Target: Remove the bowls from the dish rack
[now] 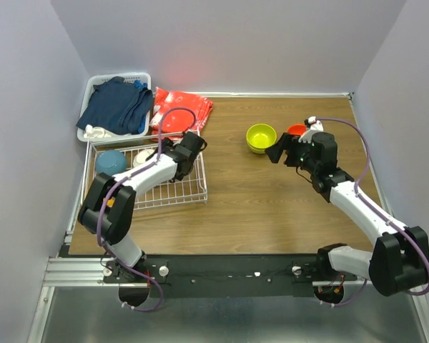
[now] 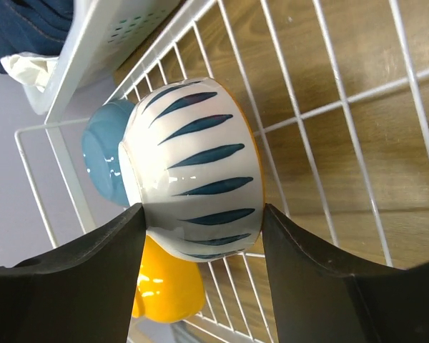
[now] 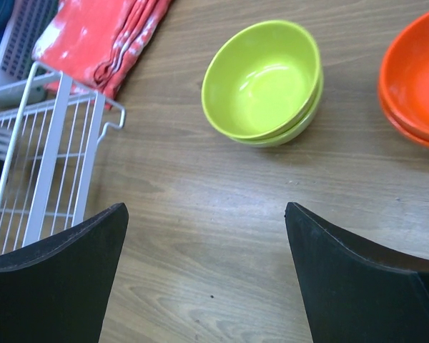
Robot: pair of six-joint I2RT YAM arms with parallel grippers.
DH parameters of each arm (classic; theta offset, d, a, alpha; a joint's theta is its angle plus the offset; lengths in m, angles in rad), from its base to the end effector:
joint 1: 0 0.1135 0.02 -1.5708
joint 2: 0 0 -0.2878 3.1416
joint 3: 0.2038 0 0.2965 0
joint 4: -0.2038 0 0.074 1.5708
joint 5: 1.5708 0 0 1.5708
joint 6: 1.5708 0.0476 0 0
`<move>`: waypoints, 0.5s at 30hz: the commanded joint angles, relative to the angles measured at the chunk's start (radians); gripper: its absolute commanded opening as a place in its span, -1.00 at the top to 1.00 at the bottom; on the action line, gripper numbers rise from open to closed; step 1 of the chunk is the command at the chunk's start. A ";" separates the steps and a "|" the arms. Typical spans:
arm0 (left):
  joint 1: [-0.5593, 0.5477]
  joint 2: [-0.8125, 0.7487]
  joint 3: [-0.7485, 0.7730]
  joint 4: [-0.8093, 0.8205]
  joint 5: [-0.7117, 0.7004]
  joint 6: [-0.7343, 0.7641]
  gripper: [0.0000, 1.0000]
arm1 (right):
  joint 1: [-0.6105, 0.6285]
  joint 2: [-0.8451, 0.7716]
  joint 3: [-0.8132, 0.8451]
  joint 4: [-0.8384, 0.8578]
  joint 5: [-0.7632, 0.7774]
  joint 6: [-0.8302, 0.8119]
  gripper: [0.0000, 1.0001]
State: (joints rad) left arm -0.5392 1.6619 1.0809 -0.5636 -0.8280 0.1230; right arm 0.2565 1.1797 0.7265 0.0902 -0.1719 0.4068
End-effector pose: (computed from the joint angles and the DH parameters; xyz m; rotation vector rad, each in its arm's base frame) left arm 0.3319 -0.1577 0.1942 0.5669 2.3542 0.9286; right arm 0.2984 0.0867 0.2635 0.0312 1.9763 0.6039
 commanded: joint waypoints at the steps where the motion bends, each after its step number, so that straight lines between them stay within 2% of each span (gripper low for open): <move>1: 0.064 -0.106 0.048 0.004 0.095 -0.078 0.88 | 0.007 0.043 0.034 0.034 -0.139 -0.031 -0.96; 9: 0.122 -0.209 0.051 0.013 0.220 -0.118 0.97 | 0.006 0.093 0.048 0.071 -0.313 -0.028 -0.95; 15: 0.192 -0.307 0.050 0.039 0.288 -0.210 1.00 | 0.009 0.123 0.056 0.095 -0.389 -0.010 -0.95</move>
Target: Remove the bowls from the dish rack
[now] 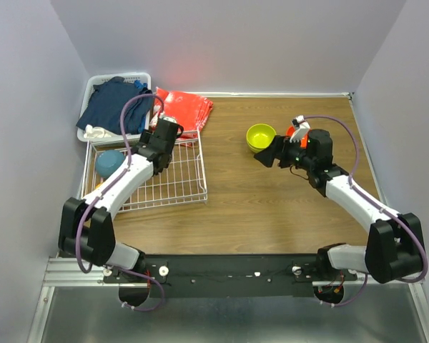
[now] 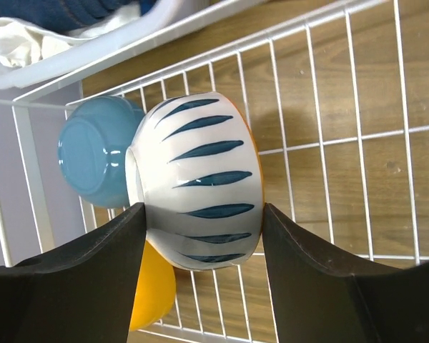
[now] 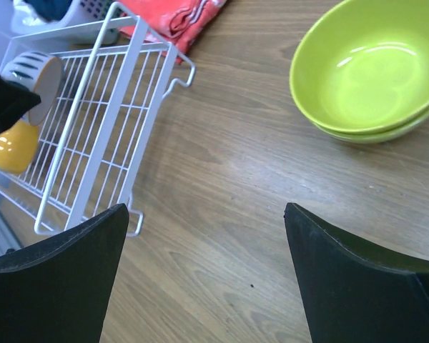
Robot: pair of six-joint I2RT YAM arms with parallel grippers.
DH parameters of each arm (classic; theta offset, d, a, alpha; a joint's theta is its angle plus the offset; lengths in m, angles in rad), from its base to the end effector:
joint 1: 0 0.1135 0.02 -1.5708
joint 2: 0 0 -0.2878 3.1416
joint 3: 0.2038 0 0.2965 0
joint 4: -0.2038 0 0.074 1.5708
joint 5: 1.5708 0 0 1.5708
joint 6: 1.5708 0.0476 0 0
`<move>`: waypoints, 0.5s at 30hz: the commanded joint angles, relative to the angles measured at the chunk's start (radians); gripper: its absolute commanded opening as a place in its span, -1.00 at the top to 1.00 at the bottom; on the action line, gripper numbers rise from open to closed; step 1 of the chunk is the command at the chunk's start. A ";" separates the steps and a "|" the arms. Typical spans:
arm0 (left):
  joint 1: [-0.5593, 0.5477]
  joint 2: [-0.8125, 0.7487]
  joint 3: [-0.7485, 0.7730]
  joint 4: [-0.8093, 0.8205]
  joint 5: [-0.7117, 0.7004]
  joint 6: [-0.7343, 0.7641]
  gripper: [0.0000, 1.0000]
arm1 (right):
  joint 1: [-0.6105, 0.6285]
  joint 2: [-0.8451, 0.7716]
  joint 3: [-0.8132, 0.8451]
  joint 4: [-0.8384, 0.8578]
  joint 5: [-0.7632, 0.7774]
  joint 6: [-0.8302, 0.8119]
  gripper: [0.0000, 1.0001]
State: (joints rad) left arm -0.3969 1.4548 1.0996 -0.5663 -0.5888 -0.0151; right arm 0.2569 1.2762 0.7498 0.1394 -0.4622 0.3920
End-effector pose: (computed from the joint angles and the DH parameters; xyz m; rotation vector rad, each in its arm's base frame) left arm 0.3316 -0.1103 0.2642 0.2099 2.3465 0.5343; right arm 0.3095 0.1033 0.2509 -0.1801 2.0104 0.8719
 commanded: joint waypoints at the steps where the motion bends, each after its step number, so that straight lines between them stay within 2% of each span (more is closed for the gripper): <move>1: 0.058 -0.112 0.029 0.045 0.066 -0.091 1.00 | 0.010 0.029 0.037 0.051 -0.108 0.011 -0.95; 15: 0.138 -0.263 0.002 0.111 0.210 -0.195 1.00 | 0.033 0.081 0.080 0.071 -0.207 0.057 -0.94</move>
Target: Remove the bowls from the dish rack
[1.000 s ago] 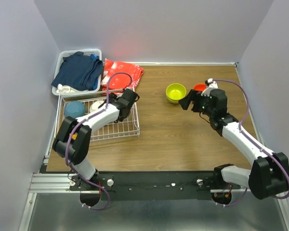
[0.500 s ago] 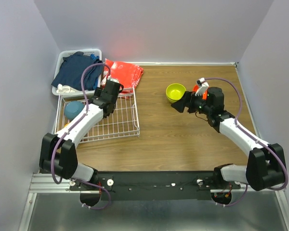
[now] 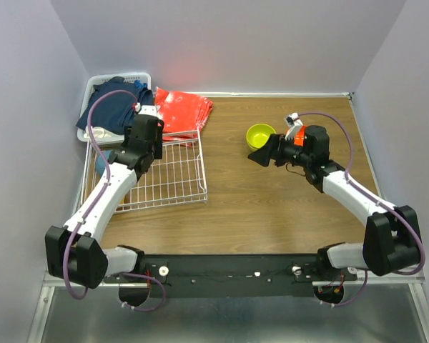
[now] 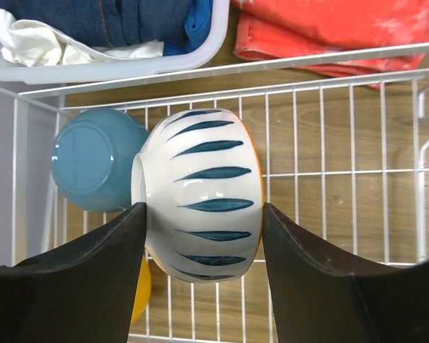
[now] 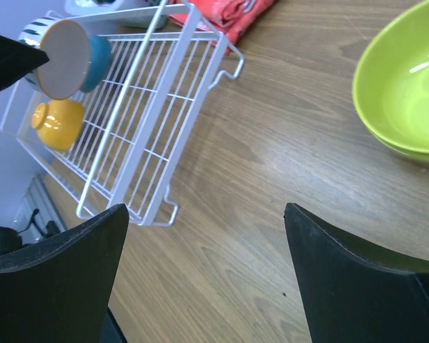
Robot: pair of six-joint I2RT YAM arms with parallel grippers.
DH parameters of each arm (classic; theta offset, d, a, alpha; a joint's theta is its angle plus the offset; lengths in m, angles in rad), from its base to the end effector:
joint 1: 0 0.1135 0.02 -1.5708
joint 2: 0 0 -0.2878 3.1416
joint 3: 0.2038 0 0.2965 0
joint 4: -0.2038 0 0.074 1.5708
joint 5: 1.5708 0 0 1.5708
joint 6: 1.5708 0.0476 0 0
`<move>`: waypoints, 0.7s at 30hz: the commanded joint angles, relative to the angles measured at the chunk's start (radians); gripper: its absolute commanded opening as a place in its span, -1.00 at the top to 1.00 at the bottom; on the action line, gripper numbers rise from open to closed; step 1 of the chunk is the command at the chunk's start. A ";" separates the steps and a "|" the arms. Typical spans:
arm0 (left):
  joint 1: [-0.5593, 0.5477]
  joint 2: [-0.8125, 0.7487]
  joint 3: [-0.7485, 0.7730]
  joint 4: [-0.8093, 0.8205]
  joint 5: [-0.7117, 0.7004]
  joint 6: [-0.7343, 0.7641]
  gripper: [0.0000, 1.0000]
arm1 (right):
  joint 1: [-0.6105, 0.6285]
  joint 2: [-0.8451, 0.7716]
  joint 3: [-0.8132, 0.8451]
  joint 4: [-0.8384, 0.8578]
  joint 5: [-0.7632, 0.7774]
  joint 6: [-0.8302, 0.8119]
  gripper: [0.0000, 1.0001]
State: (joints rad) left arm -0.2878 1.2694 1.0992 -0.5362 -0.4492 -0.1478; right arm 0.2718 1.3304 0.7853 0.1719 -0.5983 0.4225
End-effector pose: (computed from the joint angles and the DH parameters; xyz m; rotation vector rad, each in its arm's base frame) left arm 0.3125 -0.0710 0.3224 -0.0773 2.2071 0.2710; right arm 0.3169 0.1161 0.2525 -0.2658 2.0008 1.0313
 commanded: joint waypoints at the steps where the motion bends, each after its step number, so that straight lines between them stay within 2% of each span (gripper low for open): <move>1: 0.035 -0.085 0.001 0.084 0.081 -0.071 1.00 | 0.024 0.039 0.049 0.041 -0.074 0.038 -0.94; 11: 0.061 -0.168 -0.007 0.131 0.233 -0.177 1.00 | 0.116 0.156 0.130 0.135 -0.133 0.145 -0.94; 21: 0.065 -0.242 -0.005 0.225 0.441 -0.302 1.00 | 0.185 0.302 0.229 0.334 -0.190 0.328 -0.94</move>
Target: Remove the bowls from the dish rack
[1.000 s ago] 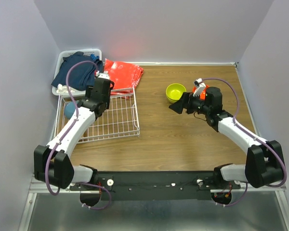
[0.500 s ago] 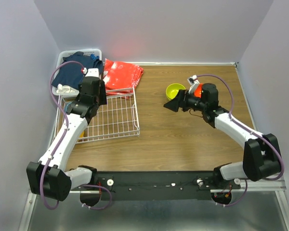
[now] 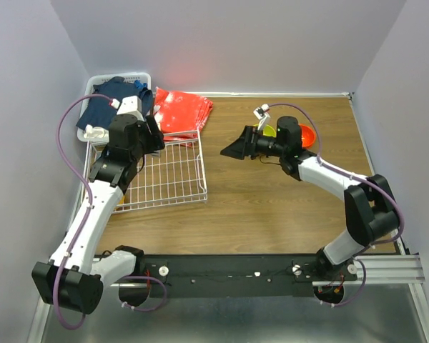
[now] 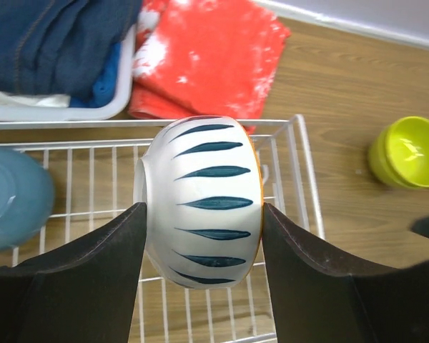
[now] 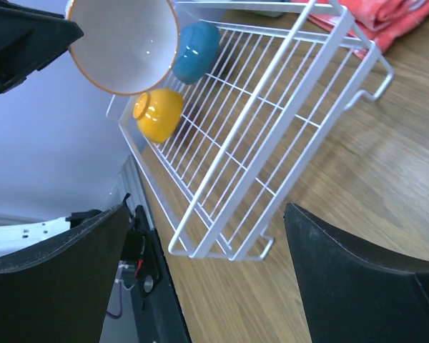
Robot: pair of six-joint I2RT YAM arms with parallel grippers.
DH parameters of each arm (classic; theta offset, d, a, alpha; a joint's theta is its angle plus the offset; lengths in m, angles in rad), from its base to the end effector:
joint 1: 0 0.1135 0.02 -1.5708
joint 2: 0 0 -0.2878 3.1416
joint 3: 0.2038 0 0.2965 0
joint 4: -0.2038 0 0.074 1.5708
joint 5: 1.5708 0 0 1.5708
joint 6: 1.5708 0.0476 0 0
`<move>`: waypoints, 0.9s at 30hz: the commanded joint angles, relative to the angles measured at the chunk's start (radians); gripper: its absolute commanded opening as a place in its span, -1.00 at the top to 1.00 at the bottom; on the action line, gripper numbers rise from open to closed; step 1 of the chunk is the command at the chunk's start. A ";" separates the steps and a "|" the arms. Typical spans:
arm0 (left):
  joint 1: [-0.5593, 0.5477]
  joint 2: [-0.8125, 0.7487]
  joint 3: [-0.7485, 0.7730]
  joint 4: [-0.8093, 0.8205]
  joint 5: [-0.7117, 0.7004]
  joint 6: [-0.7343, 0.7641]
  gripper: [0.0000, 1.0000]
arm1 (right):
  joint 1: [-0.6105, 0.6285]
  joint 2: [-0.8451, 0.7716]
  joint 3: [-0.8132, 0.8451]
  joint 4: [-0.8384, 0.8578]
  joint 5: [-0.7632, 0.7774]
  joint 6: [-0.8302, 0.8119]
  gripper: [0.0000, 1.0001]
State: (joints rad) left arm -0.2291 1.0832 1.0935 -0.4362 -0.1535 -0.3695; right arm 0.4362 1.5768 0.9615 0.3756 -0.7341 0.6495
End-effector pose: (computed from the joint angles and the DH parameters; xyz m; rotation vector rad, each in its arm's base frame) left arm 0.2793 -0.0577 0.3808 -0.2387 1.9846 -0.2326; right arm 0.3488 0.1978 0.2567 -0.3687 1.9542 1.3988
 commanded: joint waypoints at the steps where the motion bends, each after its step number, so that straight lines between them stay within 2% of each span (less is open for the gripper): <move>1: 0.005 -0.060 0.002 0.132 0.152 -0.101 1.00 | 0.024 0.081 0.075 0.137 -0.057 0.113 -0.94; 7: 0.005 -0.080 -0.032 0.224 0.334 -0.218 1.00 | 0.055 0.161 0.158 0.180 -0.083 0.157 -0.92; 11: 0.007 -0.097 -0.098 0.345 0.417 -0.346 1.00 | 0.075 0.219 0.219 0.220 -0.090 0.193 -0.90; 18: 0.002 -0.104 -0.170 0.485 0.517 -0.479 1.00 | 0.108 0.325 0.296 0.272 -0.105 0.236 -0.76; 21: -0.004 -0.112 -0.193 0.527 0.532 -0.506 1.00 | 0.119 0.365 0.324 0.281 -0.105 0.243 -0.65; 24: -0.013 -0.115 -0.211 0.545 0.531 -0.522 1.00 | 0.127 0.391 0.339 0.315 -0.117 0.268 -0.41; 25: -0.015 -0.114 -0.216 0.547 0.532 -0.522 1.00 | 0.127 0.396 0.341 0.316 -0.119 0.271 -0.21; 27: -0.016 -0.112 -0.231 0.550 0.532 -0.522 1.00 | 0.133 0.396 0.342 0.306 -0.120 0.262 0.04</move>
State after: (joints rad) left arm -0.2379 1.0023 0.8745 -0.0093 0.3355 -0.8467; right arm 0.5537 1.9537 1.2701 0.6327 -0.8204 0.8993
